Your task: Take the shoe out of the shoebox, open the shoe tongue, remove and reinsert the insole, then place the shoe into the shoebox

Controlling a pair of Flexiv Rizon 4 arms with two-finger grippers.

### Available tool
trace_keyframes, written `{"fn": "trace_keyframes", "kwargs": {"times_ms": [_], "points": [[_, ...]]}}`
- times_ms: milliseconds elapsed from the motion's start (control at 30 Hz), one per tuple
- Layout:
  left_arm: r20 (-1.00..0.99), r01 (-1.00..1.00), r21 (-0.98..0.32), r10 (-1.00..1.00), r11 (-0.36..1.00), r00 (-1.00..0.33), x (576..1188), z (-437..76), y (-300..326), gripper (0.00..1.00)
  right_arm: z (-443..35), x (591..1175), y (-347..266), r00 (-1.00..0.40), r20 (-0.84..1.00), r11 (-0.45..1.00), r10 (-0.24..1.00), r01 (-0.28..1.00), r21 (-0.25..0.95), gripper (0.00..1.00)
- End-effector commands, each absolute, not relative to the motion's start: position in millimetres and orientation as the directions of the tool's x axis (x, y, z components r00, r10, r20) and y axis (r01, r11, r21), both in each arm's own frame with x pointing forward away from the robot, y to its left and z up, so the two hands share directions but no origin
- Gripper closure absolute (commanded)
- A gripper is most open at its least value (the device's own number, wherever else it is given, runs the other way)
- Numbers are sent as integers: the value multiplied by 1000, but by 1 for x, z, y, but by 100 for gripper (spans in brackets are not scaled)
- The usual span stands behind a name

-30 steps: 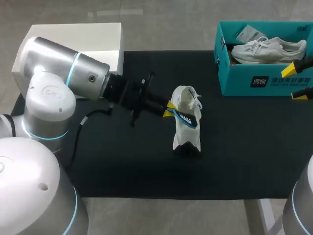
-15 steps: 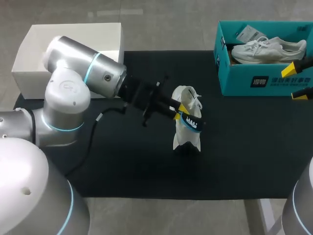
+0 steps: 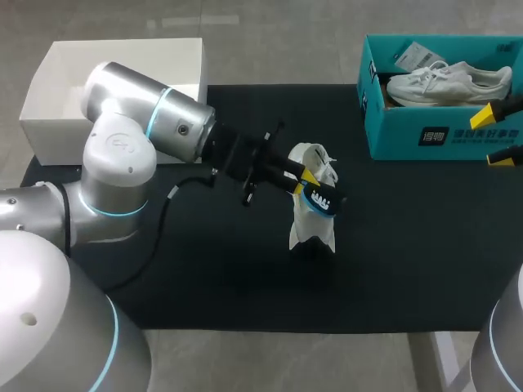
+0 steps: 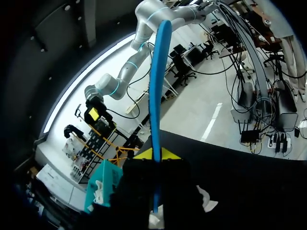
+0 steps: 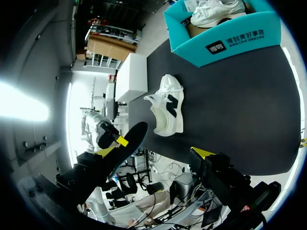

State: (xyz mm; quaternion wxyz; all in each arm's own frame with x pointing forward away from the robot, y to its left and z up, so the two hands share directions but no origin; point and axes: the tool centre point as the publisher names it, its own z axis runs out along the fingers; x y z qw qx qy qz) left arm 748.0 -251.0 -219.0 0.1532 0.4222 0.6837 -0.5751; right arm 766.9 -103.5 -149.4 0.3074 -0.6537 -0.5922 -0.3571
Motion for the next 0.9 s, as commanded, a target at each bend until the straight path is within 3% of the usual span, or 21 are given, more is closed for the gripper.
{"fn": "trace_keyframes", "kwargs": {"times_ms": [33, 233, 500, 900], "points": [[-705, 738, -673, 344, -48, -621, 751, -239, -252, 100, -149, 766, -104, 44, 829, -111, 557, 994, 21, 0], [-646, 699, -715, 385, -6, -659, 757, -261, -257, 100, -149, 766, -104, 44, 829, -111, 557, 994, 21, 0], [-664, 747, -662, 414, 62, -623, 773, -278, -261, 100, -149, 766, -104, 44, 829, -111, 557, 994, 21, 0], [-617, 706, -705, 441, 59, -652, 782, -302, -261, 100, -149, 766, -104, 44, 829, -111, 557, 994, 21, 0]]}}
